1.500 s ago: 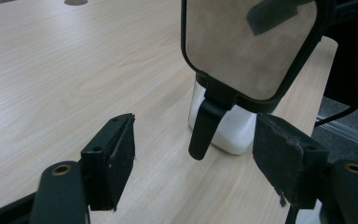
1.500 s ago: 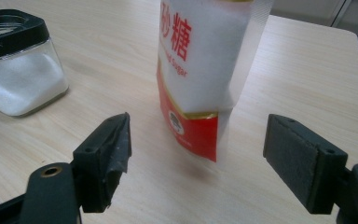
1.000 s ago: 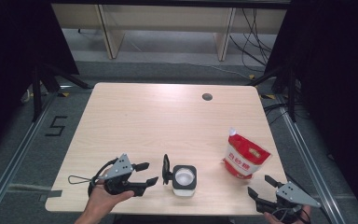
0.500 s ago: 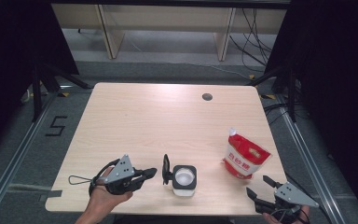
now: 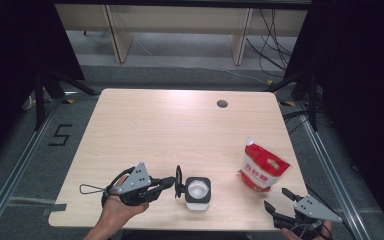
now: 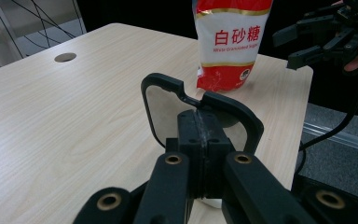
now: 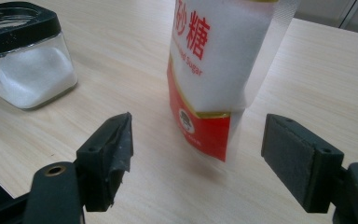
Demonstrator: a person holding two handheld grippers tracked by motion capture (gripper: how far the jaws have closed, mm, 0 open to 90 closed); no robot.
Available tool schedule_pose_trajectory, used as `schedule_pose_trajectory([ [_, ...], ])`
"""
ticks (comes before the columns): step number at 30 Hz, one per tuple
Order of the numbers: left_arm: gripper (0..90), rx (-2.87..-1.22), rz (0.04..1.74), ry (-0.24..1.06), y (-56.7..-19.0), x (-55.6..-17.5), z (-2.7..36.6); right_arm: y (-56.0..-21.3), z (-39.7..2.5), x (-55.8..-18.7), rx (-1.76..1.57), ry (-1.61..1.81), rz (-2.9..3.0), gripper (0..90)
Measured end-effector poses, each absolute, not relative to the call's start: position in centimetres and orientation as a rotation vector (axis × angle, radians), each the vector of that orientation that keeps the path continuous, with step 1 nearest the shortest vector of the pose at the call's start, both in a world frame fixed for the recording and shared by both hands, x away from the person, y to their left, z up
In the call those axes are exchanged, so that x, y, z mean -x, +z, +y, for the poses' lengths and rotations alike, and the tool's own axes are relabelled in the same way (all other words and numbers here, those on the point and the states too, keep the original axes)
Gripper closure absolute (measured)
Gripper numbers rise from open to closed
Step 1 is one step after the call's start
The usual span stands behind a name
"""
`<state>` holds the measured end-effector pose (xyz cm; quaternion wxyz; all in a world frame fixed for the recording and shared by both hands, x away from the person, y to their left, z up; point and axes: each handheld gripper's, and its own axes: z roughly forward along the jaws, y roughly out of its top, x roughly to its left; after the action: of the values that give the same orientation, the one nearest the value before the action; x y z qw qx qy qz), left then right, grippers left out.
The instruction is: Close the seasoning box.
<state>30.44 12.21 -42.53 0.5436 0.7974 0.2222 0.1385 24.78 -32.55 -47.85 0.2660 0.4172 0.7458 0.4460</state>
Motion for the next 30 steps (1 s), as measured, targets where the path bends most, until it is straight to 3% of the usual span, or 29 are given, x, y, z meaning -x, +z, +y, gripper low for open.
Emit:
schedule_pose_trajectory([
  [30, 87.0, -1.946, 0.473, 0.277, -42.7, -31.6, 8.0, -47.8, -32.5, -24.9, -1.117, 1.214, 2.019, 26.2],
])
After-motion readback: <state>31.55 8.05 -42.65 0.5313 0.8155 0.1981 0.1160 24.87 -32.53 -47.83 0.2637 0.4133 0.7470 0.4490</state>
